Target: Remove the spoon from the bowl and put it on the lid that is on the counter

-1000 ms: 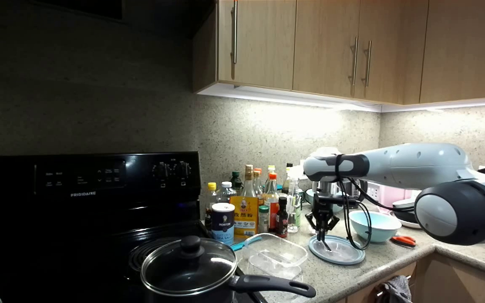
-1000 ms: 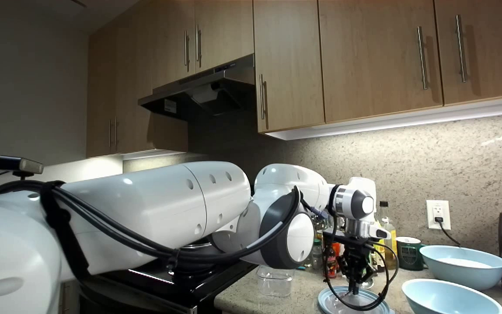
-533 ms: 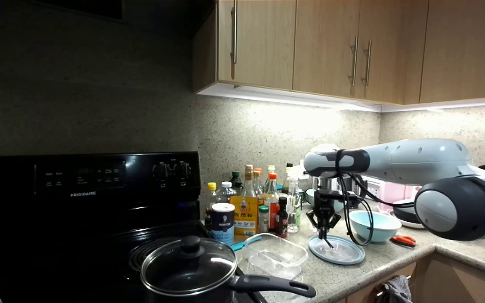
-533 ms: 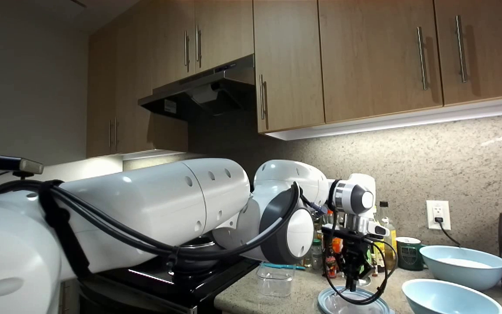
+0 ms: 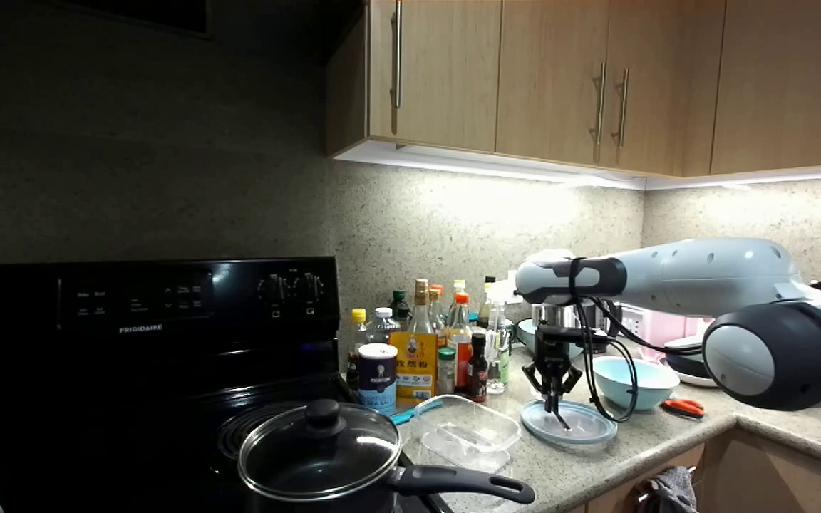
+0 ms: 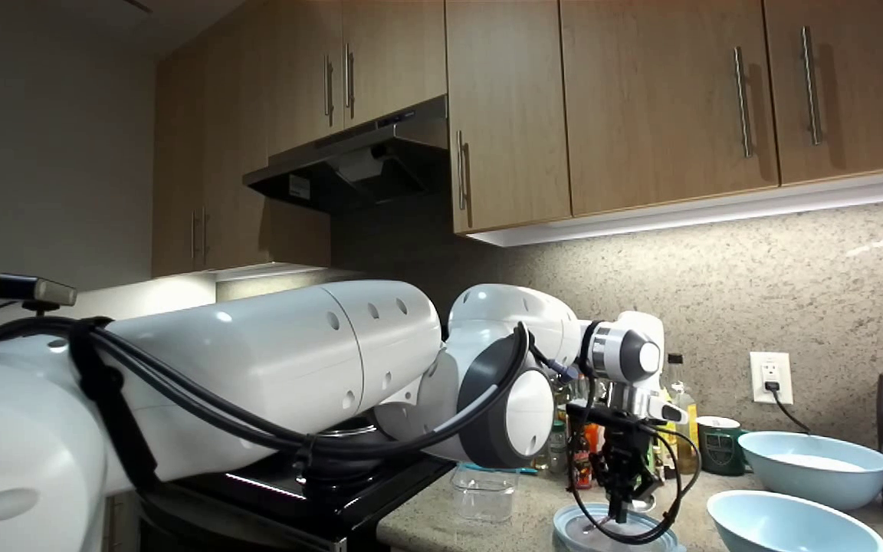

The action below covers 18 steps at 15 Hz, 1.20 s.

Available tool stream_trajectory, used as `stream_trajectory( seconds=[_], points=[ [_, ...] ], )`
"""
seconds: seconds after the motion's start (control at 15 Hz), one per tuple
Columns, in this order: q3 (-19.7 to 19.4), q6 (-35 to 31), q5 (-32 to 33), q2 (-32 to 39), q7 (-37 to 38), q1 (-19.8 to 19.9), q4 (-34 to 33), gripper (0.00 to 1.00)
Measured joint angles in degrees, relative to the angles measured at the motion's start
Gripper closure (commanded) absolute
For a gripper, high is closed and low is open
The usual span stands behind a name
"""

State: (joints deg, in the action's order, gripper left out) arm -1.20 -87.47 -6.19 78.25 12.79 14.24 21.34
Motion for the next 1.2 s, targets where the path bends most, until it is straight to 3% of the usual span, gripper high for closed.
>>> stream_trajectory(
  seconds=[0.67, 1.2],
  points=[
    [-0.8, -6.9, 0.0, -0.5, 5.1, -0.4, -0.6, 0.9],
    [-0.8, -7.2, 0.0, -0.6, 5.9, -0.6, -0.6, 0.93]
  ],
)
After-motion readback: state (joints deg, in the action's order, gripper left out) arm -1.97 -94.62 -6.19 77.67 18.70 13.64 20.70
